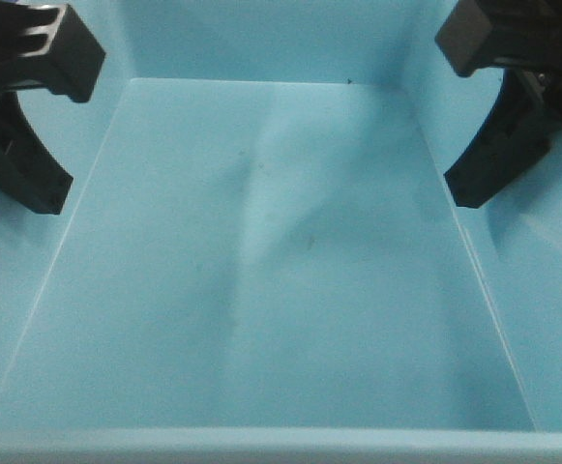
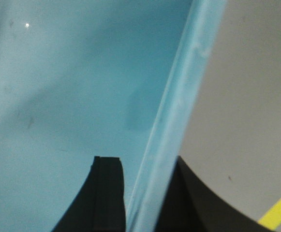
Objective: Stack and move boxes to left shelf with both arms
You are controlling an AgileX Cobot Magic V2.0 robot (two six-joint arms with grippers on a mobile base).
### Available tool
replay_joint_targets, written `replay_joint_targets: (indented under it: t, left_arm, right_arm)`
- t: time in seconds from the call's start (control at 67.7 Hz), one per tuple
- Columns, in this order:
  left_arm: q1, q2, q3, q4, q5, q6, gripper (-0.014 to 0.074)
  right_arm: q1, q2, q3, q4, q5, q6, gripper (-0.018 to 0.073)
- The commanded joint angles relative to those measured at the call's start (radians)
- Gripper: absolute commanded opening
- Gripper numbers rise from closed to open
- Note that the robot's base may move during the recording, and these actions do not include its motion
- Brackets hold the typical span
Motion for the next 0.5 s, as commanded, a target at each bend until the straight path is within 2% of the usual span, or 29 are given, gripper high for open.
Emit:
replay_joint_targets:
  t: [0.0,0.487]
  left_arm:
    - [-0.010,-0.034,-0.031,0.081,-0.036,0.027,-0.0003]
    - [-0.010,-0.034,-0.031,0.081,-0.036,0.027,-0.0003]
  right_arm:
    - [-0.011,-0.030,-0.032,-0.066,-0.071,-0.030,0.0036]
    - [-0.011,-0.030,-0.032,-0.066,-0.071,-0.030,0.0036]
